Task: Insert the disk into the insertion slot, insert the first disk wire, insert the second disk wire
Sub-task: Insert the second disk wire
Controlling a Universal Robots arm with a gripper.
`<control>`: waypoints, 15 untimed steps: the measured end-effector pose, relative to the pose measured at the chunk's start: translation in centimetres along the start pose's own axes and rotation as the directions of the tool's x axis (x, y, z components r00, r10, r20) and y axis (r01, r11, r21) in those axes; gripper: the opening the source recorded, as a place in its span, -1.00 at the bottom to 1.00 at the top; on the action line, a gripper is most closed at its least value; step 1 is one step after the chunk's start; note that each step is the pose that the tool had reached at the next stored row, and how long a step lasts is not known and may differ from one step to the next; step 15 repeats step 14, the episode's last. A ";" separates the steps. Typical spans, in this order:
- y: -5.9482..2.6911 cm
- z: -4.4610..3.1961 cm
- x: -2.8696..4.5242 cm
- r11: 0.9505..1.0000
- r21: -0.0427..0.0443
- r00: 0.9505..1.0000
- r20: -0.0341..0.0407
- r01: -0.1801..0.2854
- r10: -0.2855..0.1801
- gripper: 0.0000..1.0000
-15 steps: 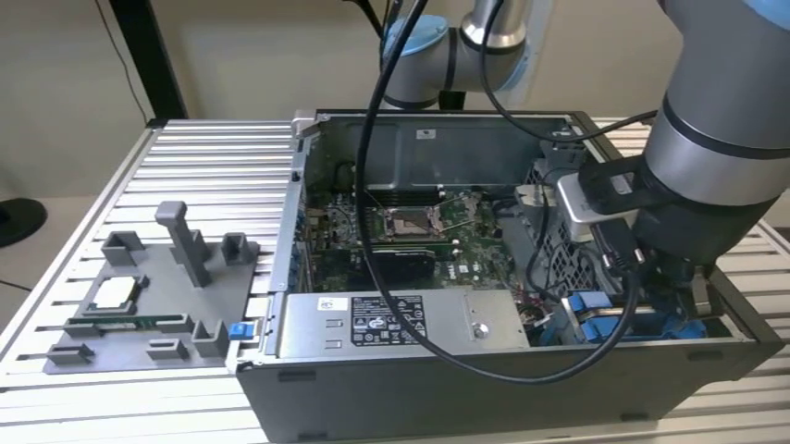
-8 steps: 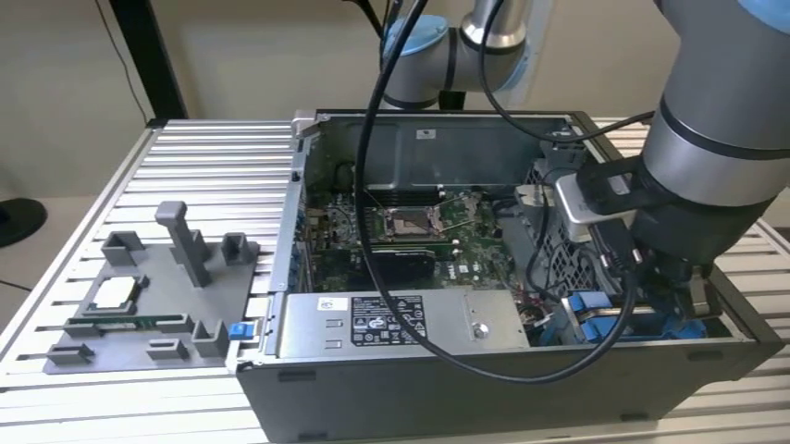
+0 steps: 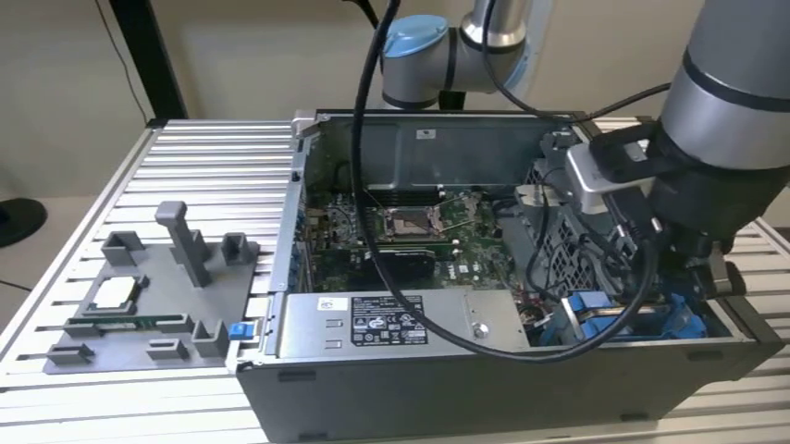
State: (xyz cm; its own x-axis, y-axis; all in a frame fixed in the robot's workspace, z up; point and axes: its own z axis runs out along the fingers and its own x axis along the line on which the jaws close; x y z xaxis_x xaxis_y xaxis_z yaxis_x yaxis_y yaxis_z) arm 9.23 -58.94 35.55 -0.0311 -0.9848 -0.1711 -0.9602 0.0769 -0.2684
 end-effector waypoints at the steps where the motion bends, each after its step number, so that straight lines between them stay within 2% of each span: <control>1: -0.13 -0.43 -0.08 1.000 0.000 1.000 0.000 0.000 0.000 1.00; 3: -0.35 -1.21 -0.22 1.000 0.000 1.000 0.000 0.000 0.000 1.00; 5: -0.46 -1.62 -0.29 1.000 -0.002 1.000 0.000 0.000 0.000 1.00; 15: -0.48 -1.67 -0.30 1.000 -0.002 1.000 0.000 0.000 0.000 1.00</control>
